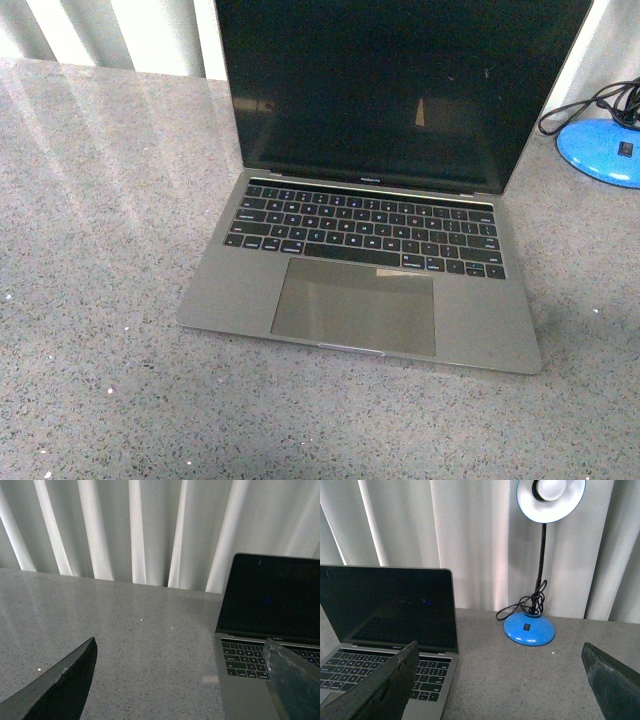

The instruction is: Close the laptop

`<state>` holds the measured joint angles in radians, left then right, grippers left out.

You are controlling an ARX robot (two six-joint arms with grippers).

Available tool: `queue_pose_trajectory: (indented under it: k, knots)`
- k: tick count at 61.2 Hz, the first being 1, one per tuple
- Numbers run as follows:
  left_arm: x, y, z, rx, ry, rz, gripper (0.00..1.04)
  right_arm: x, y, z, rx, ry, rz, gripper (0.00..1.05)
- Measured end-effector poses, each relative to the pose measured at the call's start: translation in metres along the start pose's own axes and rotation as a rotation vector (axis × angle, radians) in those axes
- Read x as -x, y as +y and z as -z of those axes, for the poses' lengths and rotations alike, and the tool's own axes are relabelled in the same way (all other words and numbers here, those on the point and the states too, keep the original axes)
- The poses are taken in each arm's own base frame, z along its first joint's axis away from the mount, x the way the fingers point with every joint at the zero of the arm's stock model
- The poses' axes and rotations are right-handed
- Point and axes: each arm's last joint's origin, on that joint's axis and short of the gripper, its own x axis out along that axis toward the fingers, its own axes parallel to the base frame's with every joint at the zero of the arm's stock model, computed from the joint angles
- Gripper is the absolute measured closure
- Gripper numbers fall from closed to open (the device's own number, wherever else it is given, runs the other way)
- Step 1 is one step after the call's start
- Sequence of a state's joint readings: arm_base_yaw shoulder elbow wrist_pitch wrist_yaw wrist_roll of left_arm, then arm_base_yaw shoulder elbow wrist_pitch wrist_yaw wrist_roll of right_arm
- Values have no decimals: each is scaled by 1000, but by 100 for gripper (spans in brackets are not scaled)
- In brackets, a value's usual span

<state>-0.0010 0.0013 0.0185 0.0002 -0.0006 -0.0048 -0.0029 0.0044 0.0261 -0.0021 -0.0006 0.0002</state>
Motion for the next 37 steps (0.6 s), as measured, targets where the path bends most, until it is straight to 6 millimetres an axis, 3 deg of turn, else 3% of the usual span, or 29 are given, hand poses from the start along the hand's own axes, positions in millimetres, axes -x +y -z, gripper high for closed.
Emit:
queue_pose_trajectory:
  k: [37]
  knots:
    - [0, 0, 0, 0, 0, 0, 7, 0, 0, 0, 0, 0, 0, 10]
